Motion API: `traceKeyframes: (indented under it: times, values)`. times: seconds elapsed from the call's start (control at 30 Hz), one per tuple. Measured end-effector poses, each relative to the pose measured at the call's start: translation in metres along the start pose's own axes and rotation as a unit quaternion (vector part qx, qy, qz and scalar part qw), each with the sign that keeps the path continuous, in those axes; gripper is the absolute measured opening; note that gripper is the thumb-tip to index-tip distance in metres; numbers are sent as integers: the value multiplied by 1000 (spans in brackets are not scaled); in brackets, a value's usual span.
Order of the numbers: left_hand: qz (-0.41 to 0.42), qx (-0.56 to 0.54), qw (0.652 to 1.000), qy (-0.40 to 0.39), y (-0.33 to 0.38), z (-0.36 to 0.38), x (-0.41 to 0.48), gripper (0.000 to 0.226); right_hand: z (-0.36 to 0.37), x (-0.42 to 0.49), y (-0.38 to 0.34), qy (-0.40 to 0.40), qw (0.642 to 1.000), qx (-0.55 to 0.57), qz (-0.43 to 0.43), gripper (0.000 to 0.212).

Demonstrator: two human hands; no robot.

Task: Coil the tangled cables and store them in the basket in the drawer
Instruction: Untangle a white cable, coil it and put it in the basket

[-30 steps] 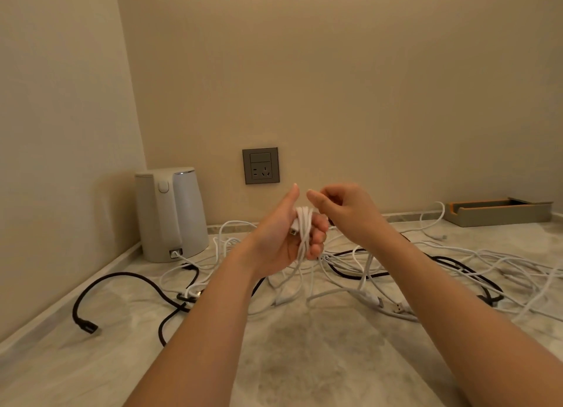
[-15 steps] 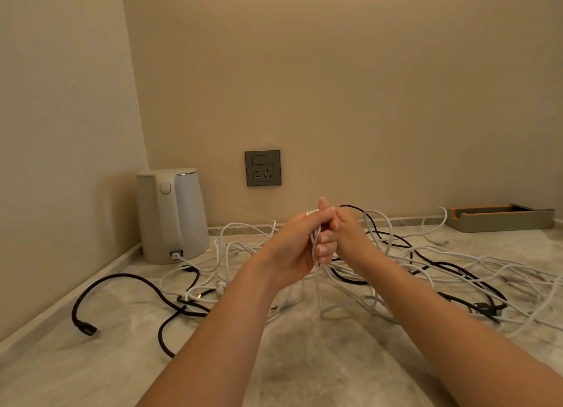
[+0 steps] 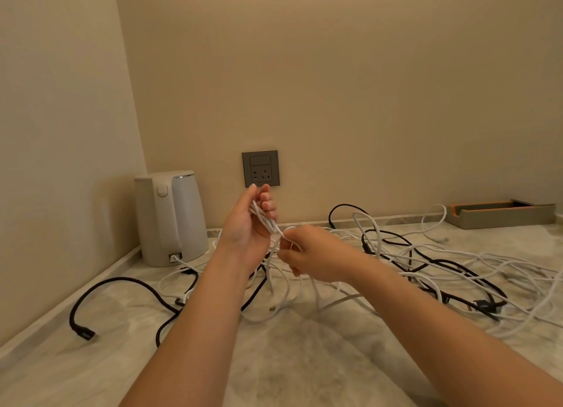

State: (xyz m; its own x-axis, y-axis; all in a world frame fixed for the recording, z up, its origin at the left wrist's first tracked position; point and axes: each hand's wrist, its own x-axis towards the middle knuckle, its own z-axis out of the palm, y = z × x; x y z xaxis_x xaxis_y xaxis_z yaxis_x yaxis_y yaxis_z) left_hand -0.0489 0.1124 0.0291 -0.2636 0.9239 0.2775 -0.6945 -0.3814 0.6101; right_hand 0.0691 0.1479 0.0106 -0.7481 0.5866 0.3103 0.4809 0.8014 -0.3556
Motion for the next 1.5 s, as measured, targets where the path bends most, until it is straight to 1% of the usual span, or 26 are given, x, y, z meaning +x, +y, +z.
traceKeyframes:
  times: [0.03, 0.07, 0.1, 0.13, 0.17, 0.2, 0.23, 0.27, 0.3, 0.33, 0.37, 0.4, 0.47, 0.5, 0.57, 0.67, 0.73, 0.8, 0.87, 0.93, 1.0, 1.1, 1.3, 1.4, 1.5]
  values:
    - [1, -5, 1000, -1, 0, 0, 0, 28, -1, -1, -2, -9, 1000, 29, 3, 18]
    - [5, -10, 1000, -1, 0, 0, 1, 28, -1, -3, -5, -24, 994, 106, 12, 16]
    - [13, -12, 1000, 1, 1, 0, 1, 28, -1, -6, -8, -36, 974, 222, 24, 13]
    - [21, -10, 1000, 9, 2, -2, 2, 28, -3, -9, -12, -39, 943, 329, 35, 9]
    - [33, -9, 999, 20, 4, -4, 3, 28, -4, -11, -17, -33, 923, 382, 37, 7]
    - [43, -10, 998, 34, 6, -7, 5, 28, -5, -13, -20, -23, 927, 372, 38, 10]
    - [55, -12, 997, 49, 9, -10, 7, 27, -7, -13, -24, -18, 951, 307, 32, 16]
    - [68, -16, 995, 67, 13, -15, 9, 28, -7, -14, -30, -22, 980, 198, 14, 23]
    - [75, -20, 993, 85, 17, -18, 11, 28, -6, -16, -35, -30, 997, 73, -12, 30]
    - [78, -21, 991, 103, 19, -22, 12, 29, -4, -19, -40, -35, 998, -37, -35, 34]
    - [79, -18, 989, 121, 21, -26, 13, 30, -1, -21, -44, -32, 992, -113, -56, 36]
    - [79, -9, 987, 141, 22, -28, 14, 30, 1, -24, -49, -21, 984, -158, -76, 35]
    - [81, 21, 980, 178, 22, -32, 15, 30, 1, -28, -55, 32, 973, -193, -126, 33]
    - [84, 40, 978, 189, 22, -33, 15, 30, 0, -27, -55, 61, 967, -198, -149, 32]
    - [95, 86, 974, 188, 20, -29, 13, 29, -5, -23, -50, 118, 959, -185, -182, 32]
    - [86, 203, 963, 155, 11, -17, 6, 28, -10, -17, -34, 218, 945, -124, -211, 35]
    - [54, 296, 947, 113, 3, -10, 0, 28, -15, -15, -24, 268, 939, -80, -202, 35]
    - [15, 358, 932, 55, -3, -6, -5, 31, -21, -12, -16, 292, 939, -19, -178, 34]
    - [-37, 374, 927, 2, -6, -1, -9, 50, -27, -11, -7, 308, 939, 47, -143, 33]
    - [-95, 345, 933, -41, -7, 3, -11, 74, -30, -10, 0, 321, 933, 99, -126, 34]
    - [-125, 335, 930, -83, -9, 5, -13, 84, -28, -7, 7, 319, 931, 134, -112, 34]
    - [-142, 349, 917, -127, -12, 7, -14, 82, -24, -2, 17, 306, 933, 172, -74, 35]
    - [-171, 318, 917, -171, -9, 7, -15, 73, -20, -2, 27, 263, 935, 237, -22, 37]
    - [-198, 296, 915, -188, -6, 4, -14, 73, -19, -2, 26, 234, 934, 270, -17, 34]
    - [-219, 278, 914, -201, -6, 5, -15, 65, -18, -4, 25, 203, 927, 315, -17, 37]
